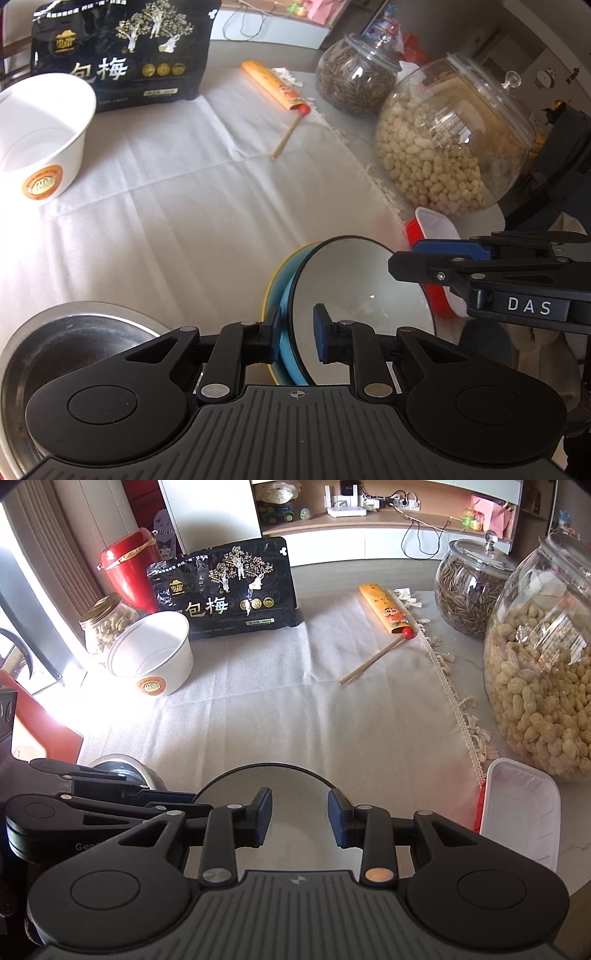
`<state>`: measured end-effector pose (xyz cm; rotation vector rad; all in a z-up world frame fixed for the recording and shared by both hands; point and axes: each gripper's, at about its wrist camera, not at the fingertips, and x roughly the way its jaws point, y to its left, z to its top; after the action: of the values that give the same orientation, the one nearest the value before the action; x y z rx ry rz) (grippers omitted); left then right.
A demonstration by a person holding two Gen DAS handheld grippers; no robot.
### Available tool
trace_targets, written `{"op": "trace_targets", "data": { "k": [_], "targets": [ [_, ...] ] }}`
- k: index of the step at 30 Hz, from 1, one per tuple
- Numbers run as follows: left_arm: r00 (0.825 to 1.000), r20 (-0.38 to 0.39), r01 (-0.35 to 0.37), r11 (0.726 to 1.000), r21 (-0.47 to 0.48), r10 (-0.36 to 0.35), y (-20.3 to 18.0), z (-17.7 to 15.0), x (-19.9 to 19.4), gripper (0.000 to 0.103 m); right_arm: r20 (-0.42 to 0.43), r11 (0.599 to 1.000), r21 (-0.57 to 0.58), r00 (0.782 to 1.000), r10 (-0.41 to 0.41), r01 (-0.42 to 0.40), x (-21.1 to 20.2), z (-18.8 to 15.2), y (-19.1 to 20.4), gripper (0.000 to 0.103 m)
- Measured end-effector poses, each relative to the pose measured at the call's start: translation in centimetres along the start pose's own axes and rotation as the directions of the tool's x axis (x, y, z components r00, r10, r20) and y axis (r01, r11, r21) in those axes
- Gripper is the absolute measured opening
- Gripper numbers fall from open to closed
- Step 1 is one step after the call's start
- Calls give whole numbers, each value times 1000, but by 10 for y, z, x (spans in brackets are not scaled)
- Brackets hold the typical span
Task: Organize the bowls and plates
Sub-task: 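Move the left gripper to the orange-labelled white bowl and grasp its rim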
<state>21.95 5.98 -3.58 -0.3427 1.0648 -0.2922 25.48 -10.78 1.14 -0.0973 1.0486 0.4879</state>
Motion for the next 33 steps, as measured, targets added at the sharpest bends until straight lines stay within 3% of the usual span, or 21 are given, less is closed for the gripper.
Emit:
{"op": "trace_targets", "data": {
  "k": [3,8,10,11,13,15,18,21,24,30,32,33],
  "targets": [
    [1000,-7,30,999,-29,-30,7,2,-3,20,0,1000,6,1000,1,-1,0,1,0,33],
    [988,132,91,990,-107,-76,37,18,-48,21,13,1000,1,999,31,-31,-3,23,12,33],
    [974,221,80,983,-166,-42,61,29,-71,21,32,998,-12,997,66,-66,-2,42,24,39],
    [964,265,47,976,-211,11,75,34,-81,21,42,997,-18,996,80,-79,0,53,32,42],
    [930,332,-38,941,-336,156,110,42,-97,21,51,994,-28,993,102,-101,10,76,47,49],
    [896,355,-75,880,-469,266,147,43,-104,21,41,992,-32,992,123,-122,27,98,63,49],
    [866,383,-42,810,-585,322,191,40,-103,21,-21,986,-21,986,166,-166,65,127,86,49],
    [843,427,20,775,-631,326,217,39,-101,21,-64,985,-31,984,165,-167,108,149,115,49],
    [846,436,53,767,-639,305,228,43,-93,22,-69,989,-45,988,135,-139,144,165,136,49],
    [877,333,-46,750,-660,347,235,44,-69,22,-142,991,32,981,135,-132,212,186,149,49],
    [883,314,-51,737,-674,349,243,42,-62,21,-175,990,39,974,141,-136,228,183,151,43],
    [881,320,-46,736,-675,349,244,42,-62,18,-194,987,42,968,158,-153,232,180,151,32]
  ]
}}
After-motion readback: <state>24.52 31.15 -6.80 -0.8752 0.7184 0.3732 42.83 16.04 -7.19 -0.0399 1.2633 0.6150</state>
